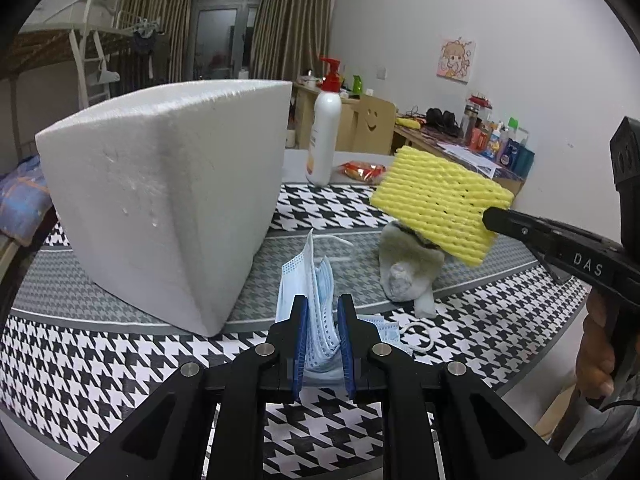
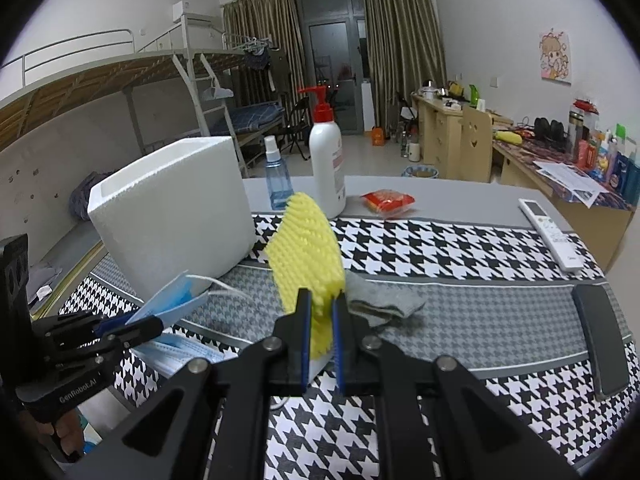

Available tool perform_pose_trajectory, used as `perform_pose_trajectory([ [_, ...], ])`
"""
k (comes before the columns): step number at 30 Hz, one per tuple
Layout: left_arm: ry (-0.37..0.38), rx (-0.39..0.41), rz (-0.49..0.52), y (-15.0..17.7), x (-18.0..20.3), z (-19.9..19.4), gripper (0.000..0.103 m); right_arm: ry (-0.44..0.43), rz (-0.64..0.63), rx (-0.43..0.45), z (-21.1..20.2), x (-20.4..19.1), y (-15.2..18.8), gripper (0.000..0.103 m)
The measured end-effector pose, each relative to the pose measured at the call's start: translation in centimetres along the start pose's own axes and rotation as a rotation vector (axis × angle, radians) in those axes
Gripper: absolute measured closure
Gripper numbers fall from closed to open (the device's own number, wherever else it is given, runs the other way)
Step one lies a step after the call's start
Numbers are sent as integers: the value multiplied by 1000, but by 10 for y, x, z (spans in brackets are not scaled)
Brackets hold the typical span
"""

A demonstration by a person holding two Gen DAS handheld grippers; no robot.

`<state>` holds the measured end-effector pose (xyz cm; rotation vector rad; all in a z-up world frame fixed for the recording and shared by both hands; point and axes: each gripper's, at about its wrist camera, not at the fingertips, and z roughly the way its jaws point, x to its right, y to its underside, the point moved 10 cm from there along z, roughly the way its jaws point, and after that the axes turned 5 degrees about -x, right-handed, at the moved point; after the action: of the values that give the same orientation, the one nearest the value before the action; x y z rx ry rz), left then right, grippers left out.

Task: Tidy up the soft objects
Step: 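Lift and carry the mask with the left gripper over the foam box while the right carries the net sleeve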

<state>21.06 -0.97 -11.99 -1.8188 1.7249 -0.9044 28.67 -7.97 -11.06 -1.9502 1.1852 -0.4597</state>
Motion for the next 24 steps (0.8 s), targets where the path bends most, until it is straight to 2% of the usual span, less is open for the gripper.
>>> perform_pose_trajectory([
  [24, -5, 95, 48, -28, 5, -25, 87, 20, -5, 73, -21, -5, -16, 90],
])
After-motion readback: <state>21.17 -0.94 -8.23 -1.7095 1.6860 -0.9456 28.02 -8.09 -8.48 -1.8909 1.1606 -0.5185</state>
